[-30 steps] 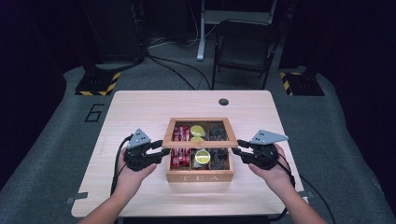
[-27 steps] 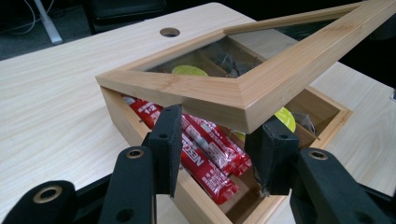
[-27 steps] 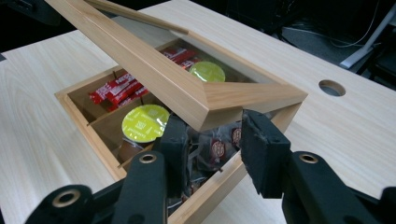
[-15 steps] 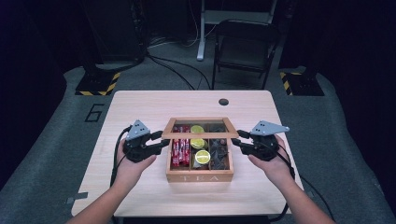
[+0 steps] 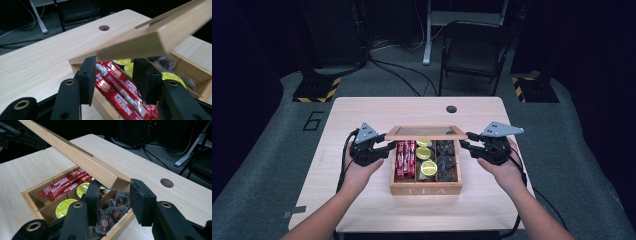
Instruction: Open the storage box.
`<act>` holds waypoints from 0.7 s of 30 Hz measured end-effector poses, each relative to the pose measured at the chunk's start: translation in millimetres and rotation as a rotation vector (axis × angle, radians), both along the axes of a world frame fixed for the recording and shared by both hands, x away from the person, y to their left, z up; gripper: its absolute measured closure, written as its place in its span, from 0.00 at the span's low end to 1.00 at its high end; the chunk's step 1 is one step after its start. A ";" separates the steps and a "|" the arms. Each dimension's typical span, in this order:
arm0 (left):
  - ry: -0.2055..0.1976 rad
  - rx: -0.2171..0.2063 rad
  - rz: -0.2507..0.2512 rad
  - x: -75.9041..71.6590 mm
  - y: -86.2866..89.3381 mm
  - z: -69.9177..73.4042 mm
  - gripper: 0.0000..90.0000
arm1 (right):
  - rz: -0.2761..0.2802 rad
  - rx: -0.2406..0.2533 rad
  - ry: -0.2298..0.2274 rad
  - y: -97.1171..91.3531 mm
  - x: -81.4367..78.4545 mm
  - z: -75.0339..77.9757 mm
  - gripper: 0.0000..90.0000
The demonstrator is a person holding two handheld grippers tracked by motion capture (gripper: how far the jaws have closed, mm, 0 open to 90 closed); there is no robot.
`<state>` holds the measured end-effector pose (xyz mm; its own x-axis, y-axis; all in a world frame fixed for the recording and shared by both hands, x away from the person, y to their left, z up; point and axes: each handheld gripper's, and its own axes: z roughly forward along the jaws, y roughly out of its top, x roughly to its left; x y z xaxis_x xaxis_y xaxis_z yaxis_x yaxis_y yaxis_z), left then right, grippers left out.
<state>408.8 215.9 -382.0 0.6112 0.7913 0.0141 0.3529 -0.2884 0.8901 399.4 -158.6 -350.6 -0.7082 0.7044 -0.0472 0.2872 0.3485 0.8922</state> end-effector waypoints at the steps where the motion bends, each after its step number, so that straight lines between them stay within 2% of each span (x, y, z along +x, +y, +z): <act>1: 0.000 0.000 0.000 0.0 0.0 0.0 0.62 | 0.000 0.000 0.000 0.0 0.0 0.0 0.68; 2: 0.002 -0.009 0.015 4.5 -0.8 -0.4 0.63 | 0.001 0.007 0.000 0.2 1.0 1.0 0.68; 7: -0.007 -0.017 0.025 9.3 -1.6 1.7 0.65 | -0.002 0.010 -0.005 0.2 3.5 2.8 0.68; 13: -0.031 0.001 0.036 11.6 -3.7 4.4 0.67 | -0.003 0.025 -0.013 -0.3 7.9 4.0 0.67; 21: -0.024 -0.011 0.043 16.5 -3.5 8.2 0.67 | -0.023 0.013 -0.008 0.3 16.1 1.0 0.64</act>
